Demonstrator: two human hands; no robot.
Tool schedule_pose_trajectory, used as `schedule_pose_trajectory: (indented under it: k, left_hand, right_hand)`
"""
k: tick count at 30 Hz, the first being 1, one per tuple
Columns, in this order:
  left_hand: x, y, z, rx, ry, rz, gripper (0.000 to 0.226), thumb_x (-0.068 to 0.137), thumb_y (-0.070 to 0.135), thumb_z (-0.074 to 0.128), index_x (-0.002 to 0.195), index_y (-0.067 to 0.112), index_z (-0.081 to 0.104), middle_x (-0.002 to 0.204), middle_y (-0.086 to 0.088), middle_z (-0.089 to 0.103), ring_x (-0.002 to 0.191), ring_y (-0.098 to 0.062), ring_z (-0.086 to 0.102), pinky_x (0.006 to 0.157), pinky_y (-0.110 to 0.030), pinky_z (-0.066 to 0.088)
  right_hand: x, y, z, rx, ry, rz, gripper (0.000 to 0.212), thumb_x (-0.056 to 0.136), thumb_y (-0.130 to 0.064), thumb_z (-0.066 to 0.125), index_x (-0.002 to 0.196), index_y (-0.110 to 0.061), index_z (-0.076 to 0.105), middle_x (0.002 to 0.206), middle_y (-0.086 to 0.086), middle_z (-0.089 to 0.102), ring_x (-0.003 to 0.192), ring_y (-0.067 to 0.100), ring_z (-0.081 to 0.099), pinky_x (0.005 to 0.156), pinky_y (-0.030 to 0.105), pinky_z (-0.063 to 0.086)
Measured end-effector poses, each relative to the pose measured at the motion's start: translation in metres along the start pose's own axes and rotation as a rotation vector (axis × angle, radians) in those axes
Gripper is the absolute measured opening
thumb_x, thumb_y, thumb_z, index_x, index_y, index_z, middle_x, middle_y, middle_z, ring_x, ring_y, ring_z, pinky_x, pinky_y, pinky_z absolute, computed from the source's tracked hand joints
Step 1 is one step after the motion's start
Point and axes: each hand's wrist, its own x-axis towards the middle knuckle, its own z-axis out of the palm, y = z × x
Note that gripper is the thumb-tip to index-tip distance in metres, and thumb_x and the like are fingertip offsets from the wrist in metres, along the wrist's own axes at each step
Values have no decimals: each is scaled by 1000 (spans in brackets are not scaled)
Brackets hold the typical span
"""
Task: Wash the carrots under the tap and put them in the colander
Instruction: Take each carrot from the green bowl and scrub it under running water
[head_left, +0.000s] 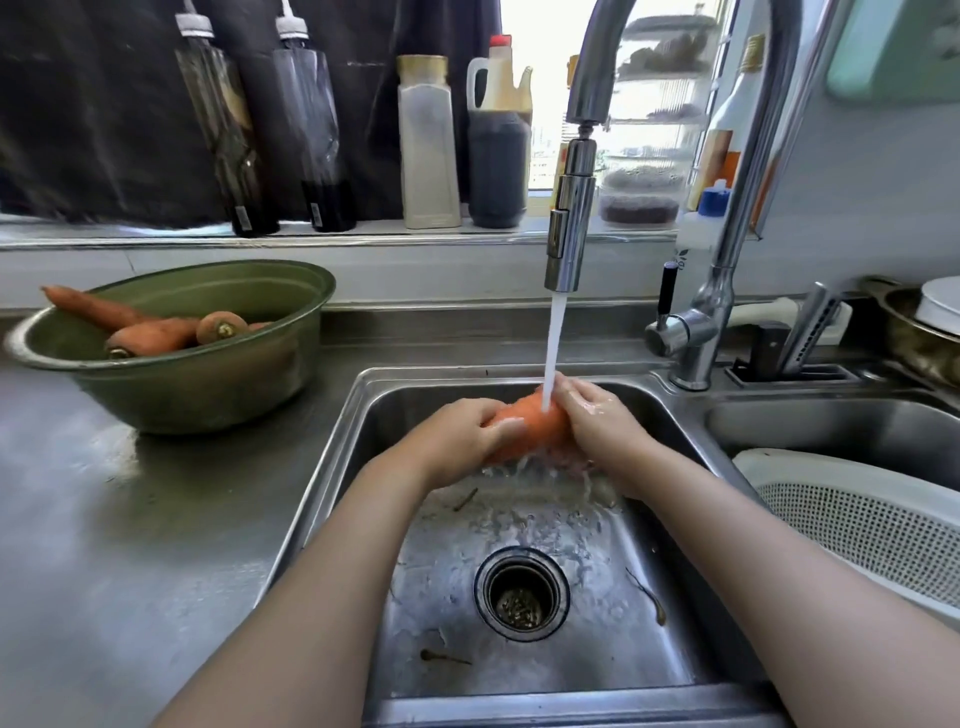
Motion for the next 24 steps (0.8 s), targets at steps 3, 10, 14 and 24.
schedule_pose_trajectory:
  k: [3, 10, 14, 24]
  left_hand:
    - [-4, 3, 0, -160, 2, -71, 40, 104, 54, 48, 104, 22, 73, 92, -2, 74, 75, -18, 66, 70, -34, 54]
    - [-18, 16, -2, -355, -178, -210, 44, 105, 57, 41, 119, 17, 55, 88, -17, 71, 62, -22, 66, 66, -38, 56]
    - [-18, 14, -2, -434, -209, -218, 45, 104, 53, 50, 120, 13, 62, 82, -8, 72, 65, -19, 68, 71, -42, 54]
    - [-16, 23, 2, -692, -314, -308, 60, 110, 49, 33, 125, -2, 59, 86, -9, 74, 58, -15, 64, 51, -24, 54]
  right_hand:
    - [-2, 1, -7, 183, -183, 11, 22, 98, -27, 69, 119, -25, 63, 120, 11, 68, 90, 18, 70, 77, 32, 63]
    - [0, -2, 23, 279, 6, 15, 16, 98, -34, 68, 97, -19, 63, 109, 21, 70, 93, 32, 67, 88, 52, 58]
    - [2, -8, 28, 274, 200, 117, 24, 109, -39, 48, 97, -26, 65, 105, 15, 72, 95, 31, 69, 84, 48, 58]
    - [-1, -14, 15, 400, 75, 192, 19, 103, -32, 62, 118, -22, 57, 123, 19, 63, 104, 35, 67, 69, 42, 61]
